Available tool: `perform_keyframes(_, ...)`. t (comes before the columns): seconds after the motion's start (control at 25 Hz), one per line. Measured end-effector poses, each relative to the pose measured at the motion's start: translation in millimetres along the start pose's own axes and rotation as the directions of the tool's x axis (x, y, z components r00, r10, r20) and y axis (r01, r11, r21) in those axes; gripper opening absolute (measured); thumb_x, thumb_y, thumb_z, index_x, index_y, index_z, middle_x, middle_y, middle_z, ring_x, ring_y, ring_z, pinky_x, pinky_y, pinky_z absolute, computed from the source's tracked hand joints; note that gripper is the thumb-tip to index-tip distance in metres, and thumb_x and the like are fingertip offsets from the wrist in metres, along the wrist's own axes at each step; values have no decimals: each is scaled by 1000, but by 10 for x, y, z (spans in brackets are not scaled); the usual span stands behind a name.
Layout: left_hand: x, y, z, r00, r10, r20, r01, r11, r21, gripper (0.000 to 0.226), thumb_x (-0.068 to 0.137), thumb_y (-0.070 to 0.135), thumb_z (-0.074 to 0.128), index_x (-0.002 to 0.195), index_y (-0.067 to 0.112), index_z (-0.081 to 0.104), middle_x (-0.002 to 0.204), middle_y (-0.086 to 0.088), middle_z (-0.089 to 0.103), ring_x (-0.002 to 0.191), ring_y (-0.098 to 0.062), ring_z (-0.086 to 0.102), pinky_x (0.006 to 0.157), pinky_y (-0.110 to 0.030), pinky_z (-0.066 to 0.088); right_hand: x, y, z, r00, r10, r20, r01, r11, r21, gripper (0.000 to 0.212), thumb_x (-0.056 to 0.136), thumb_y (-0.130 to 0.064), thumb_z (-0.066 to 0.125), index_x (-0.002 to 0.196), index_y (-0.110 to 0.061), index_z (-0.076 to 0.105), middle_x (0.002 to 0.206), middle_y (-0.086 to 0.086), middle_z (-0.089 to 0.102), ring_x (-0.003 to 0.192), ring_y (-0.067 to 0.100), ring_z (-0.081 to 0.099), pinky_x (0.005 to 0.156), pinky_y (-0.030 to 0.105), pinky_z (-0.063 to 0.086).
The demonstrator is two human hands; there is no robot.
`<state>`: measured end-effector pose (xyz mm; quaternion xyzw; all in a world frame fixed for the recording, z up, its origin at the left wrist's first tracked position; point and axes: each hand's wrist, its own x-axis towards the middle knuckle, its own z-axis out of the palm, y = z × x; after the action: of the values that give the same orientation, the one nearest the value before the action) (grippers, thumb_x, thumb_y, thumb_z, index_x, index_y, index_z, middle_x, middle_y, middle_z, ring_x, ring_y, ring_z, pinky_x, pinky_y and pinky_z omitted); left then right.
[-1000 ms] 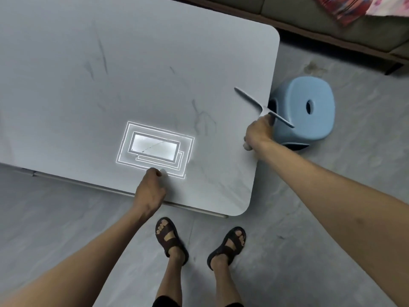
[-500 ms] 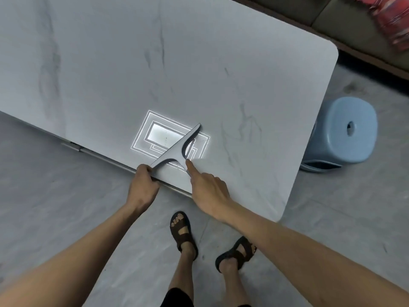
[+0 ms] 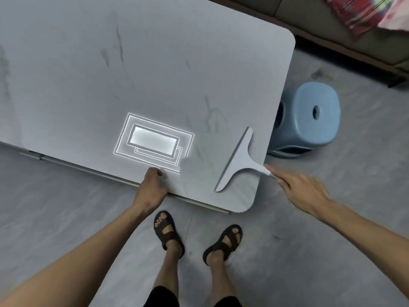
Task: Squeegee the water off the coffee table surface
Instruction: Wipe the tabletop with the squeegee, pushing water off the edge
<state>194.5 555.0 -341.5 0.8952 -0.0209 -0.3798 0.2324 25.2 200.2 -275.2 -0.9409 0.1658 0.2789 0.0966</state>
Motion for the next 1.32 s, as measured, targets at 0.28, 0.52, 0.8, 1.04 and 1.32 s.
perform_keyframes(0.28, -101, 629, 631, 979, 125, 158, -145, 982, 122, 42, 78, 3, 55, 117, 10, 43, 121, -11, 42, 83, -25, 47, 69, -32, 35, -608, 968, 89, 993, 95, -77, -90, 994, 62, 41, 94, -55, 33, 134, -60, 37, 101, -10, 73, 86, 22, 68, 68, 41, 55)
perform_keyframes(0.52, -101, 522, 395, 984, -42, -170, 39, 999, -25, 26, 83, 10, 44, 107, 18, 42, 83, -9, 60, 71, -30, 59, 59, -35, 45, 51, -127, -86, 934, -353, -52, 346, 932, -105, 49, 95, -62, 8, 130, -48, 41, 82, -8, 66, 68, 23, 65, 51, 31, 44)
perform_keyframes(0.8, 64, -208, -466, 914, -258, -315, 200, 958, -204, 26, 81, 14, 49, 105, 17, 39, 75, -2, 52, 76, -31, 52, 62, -36, 38, 1183, -2112, -236, 740, -671, 48, 664, 718, -208, 26, 104, -41, 27, 104, -34, 52, 64, -4, 49, 60, 26, 51, 48, 28, 20)
perform_keyframes(1.04, 263, -411, -704, 960, -198, -199, 173, 976, -133, 19, 85, 18, 51, 100, 14, 40, 78, -3, 55, 70, -21, 52, 52, -33, 35, 1647, -2481, -266, 788, -616, -5, 611, 783, -119, 25, 101, -45, 29, 87, -36, 48, 64, -7, 49, 65, 24, 52, 53, 30, 25)
perform_keyframes(1.32, 370, 53, -415, 1000, 2, -13, -2, 1000, -14, 17, 80, 9, 50, 96, 14, 45, 82, -3, 54, 65, -17, 49, 51, -29, 33, 1560, -1286, -431, 953, -251, -171, 263, 963, 53, 34, 95, -54, 20, 106, -45, 51, 79, -5, 65, 75, 29, 59, 58, 34, 33)
